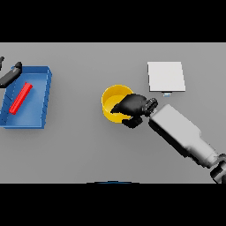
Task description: Pick up the red beaker and tilt it to pour out 1 green nut into yellow bowl. Pick up the yellow bowl and place it on the metallic measuring scale.
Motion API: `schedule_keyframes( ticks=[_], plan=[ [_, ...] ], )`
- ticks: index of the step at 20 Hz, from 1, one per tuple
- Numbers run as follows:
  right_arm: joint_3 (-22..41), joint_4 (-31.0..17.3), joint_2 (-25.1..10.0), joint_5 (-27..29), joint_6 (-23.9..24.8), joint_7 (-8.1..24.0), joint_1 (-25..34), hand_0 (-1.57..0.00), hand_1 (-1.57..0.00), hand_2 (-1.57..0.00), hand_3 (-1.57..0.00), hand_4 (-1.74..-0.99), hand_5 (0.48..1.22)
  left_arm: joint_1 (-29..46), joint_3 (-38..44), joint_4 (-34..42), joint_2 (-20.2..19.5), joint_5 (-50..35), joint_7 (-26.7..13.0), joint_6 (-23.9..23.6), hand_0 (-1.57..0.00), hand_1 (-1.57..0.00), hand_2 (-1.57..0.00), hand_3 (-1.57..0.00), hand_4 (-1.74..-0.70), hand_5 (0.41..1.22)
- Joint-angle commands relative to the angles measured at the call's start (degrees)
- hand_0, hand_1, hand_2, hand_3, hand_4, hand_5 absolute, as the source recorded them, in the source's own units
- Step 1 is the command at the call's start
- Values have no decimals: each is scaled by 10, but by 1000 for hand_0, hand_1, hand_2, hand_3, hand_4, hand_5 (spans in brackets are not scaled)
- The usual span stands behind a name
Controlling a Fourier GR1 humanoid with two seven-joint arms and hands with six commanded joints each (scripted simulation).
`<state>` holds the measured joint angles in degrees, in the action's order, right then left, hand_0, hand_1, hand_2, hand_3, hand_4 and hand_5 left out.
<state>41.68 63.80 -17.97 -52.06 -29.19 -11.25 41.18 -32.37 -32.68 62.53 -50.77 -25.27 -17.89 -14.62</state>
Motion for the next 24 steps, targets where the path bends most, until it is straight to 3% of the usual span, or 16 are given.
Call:
schedule_keyframes(
  ticks=[1,3,5,9,12,16,20,24],
  plan=[
    [4,-3,-1,-5,1,-3,5,-750,-693,-476,-351,-1454,999,3,2,2,-1,-2,3,-1,1,1,1,1,-719,692],
    [0,-5,-1,2,-1,-15,6,-1045,-1009,-870,-574,-1552,1079,-4,-1,-3,4,0,-2,1,1,1,1,1,-719,693],
    [2,3,-2,0,4,-7,3,-1235,-1211,-1122,-834,-1614,1130,-5,2,-7,2,-1,2,4,1,1,1,1,-724,696],
    [6,-6,-1,-1,24,-10,9,-1433,-1424,-1240,-1183,-1689,1184,1,1,0,-4,-1,2,5,1,1,1,1,-722,695],
    [-2,-10,-2,7,36,-13,9,-1500,-1496,-1309,-1254,-1714,1202,-3,-4,1,0,2,-4,6,1,1,1,1,-719,695],
    [-20,15,-20,25,17,-11,7,-1542,-1540,-1331,-1340,-1730,1213,-8,-2,-2,0,0,-10,7,1,1,1,1,-717,696],
    [-52,80,-46,50,-25,13,7,-1559,-1558,-1414,-1252,-1737,1218,-7,-4,-5,2,2,-11,7,1,1,1,1,-724,693],
    [-81,98,-70,49,-16,40,12,-1566,-1566,-1455,-1180,-1739,1220,-7,-6,0,-3,6,-8,8,1,1,1,1,-714,686]
  ],
)
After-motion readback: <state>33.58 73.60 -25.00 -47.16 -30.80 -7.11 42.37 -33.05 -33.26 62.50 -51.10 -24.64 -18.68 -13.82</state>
